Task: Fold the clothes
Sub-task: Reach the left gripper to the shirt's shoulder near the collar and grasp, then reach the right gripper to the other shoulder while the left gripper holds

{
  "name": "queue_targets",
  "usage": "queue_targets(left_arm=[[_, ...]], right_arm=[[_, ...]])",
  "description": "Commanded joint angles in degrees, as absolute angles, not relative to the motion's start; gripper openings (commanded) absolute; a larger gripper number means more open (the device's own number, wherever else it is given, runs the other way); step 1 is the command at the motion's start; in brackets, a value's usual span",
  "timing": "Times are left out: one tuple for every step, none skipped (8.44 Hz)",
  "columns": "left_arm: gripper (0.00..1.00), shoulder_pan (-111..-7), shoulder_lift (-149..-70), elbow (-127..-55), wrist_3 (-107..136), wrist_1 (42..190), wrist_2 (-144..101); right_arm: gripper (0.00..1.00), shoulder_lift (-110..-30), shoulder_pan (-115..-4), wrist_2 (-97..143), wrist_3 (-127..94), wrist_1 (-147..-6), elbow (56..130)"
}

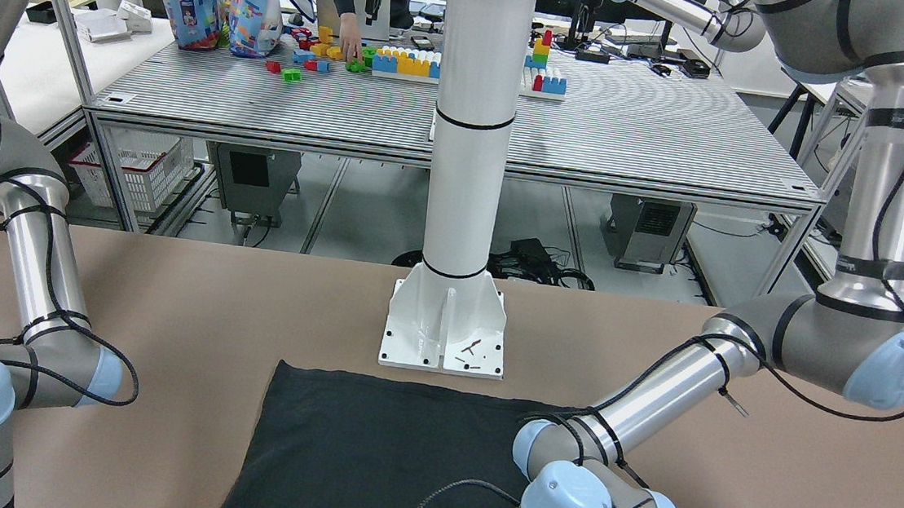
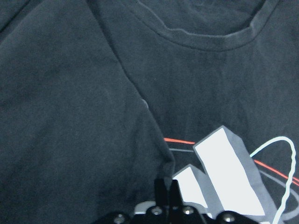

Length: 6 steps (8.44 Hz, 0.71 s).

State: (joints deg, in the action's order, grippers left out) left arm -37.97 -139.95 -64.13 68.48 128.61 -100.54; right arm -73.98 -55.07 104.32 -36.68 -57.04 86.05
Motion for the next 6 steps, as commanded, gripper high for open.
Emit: queue_targets(left_arm=[[1.00, -38.05, -140.10, -63.28, 68.63, 129.72, -98.62], [1.00, -40.32, -141.58, -63.80, 69.43, 129.55, -99.05], [1.00, -41.21, -142.20, -63.72, 69.69, 129.55, -101.14], [1.00, -41.22, -142.21, -63.72, 69.70, 129.64, -101.25], [1.00, -41.22, -142.21, -63.72, 69.70, 129.64, -101.25], [1.00, -41.22, -142.21, -63.72, 69.70, 129.64, -101.25]], right_arm=[[0.94, -73.74, -54.67, 104.24, -36.74, -57.22, 85.96], [0.94, -73.31, -54.58, 104.33, -36.83, -57.22, 85.96], [0.94, -71.65, -54.49, 104.41, -39.52, -57.39, 85.70], [0.94, -70.24, -54.32, 104.68, -43.38, -57.31, 85.26], [0.94, -70.05, -53.36, 105.11, -47.59, -56.78, 85.34], [0.94, -70.05, -52.39, 105.12, -49.12, -53.56, 84.21]])
